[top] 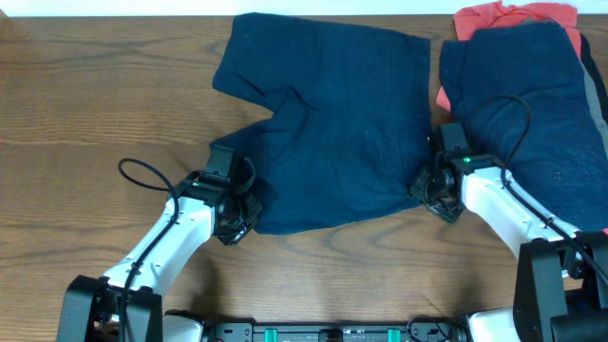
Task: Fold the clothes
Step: 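Lift the bottom edge with both grippers and fold it up over the top half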
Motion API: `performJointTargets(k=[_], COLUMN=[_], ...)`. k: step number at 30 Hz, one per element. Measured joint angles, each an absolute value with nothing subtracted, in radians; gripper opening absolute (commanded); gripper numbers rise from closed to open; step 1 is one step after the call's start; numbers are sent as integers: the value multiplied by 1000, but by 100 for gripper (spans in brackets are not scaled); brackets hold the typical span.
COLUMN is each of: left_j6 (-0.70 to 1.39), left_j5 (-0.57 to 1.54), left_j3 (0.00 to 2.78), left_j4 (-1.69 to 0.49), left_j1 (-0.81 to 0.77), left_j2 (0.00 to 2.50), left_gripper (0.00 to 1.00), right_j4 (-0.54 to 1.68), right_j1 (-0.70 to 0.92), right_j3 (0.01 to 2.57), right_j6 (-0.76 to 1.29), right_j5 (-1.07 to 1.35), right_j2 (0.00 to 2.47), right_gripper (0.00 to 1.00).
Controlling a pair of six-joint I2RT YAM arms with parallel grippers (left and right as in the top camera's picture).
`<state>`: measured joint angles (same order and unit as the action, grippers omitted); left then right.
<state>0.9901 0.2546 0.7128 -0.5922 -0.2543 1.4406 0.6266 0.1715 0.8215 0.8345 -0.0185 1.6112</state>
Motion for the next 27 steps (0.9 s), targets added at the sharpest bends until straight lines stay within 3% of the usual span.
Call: performJointTargets(k=[10,13,18,27], left_j6=[989,989,989,943], left_j5=[210,206,203,204], left_j3=[713,713,713,714], left_j4=[-625,-625,-627,-662], left_j1=[-254,-254,-254,-249], left_j2=[1441,1441,1441,1439], left_gripper=[6,6,6,6], right_j4=[518,498,459,467], right_j1=[171,171,171,174], right_j3=[764,759,750,752], right_j6=[881,885,891,893], right_j5=[-108,-130,-141,-123], right_j2=[1600,1600,1602,1598], right_gripper=[53,41,1,1])
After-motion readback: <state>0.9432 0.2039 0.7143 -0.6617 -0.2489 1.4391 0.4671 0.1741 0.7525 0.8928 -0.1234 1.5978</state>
